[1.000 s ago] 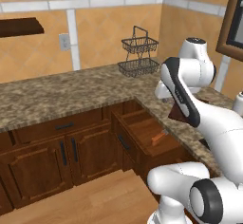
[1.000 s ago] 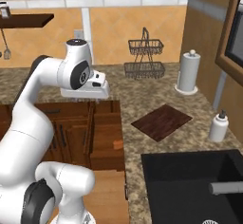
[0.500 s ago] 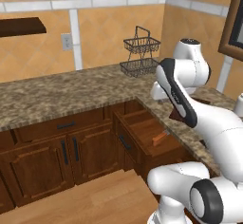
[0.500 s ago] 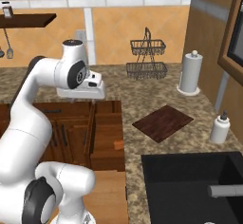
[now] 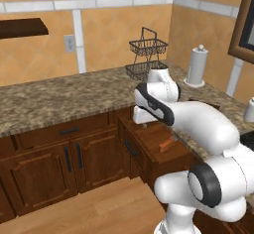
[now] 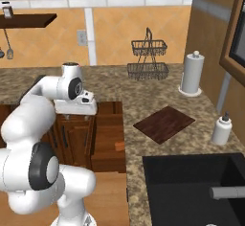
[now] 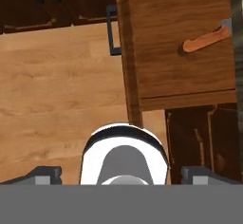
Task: Pick up the knife from the drawer and place it on the cutting board. Then place the meat from the plate to the cutting board.
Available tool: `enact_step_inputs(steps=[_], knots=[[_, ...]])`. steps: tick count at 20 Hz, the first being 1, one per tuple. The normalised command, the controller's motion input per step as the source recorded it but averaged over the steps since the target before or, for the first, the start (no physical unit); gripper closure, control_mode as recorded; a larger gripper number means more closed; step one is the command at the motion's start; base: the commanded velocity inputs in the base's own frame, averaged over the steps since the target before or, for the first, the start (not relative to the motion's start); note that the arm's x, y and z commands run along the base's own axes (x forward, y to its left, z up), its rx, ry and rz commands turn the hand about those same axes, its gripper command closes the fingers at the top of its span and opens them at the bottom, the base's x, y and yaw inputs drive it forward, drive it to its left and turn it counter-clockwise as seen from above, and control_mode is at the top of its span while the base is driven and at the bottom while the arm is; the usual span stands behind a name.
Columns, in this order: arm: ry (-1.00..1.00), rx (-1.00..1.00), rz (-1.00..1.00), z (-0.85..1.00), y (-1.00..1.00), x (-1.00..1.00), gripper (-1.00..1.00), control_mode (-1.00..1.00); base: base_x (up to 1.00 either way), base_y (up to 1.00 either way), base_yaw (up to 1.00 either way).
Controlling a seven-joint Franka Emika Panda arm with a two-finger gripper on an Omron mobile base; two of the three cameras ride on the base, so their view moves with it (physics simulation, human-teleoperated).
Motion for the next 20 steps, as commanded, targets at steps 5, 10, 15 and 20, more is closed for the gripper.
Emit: enact_step_inputs(steps=[5,10,15,20], knots=[[0.06,-0.09,0.00,-1.00,0.10,0.49,-1.00,-1.00,0.00,0.00,0.00],[0.00,-0.05,0.00,-1.00,-0.28,0.17,-1.00,-1.00,0.00,0.00,0.00],[0.00,0.00,0.00,-0.63,0.06,0.33,-1.00,-1.00,0.00,0.00,0.00],[0.00,0.00,0.00,-0.69,0.00,0.25,-1.00,-1.00,0.00,0.00,0.00]])
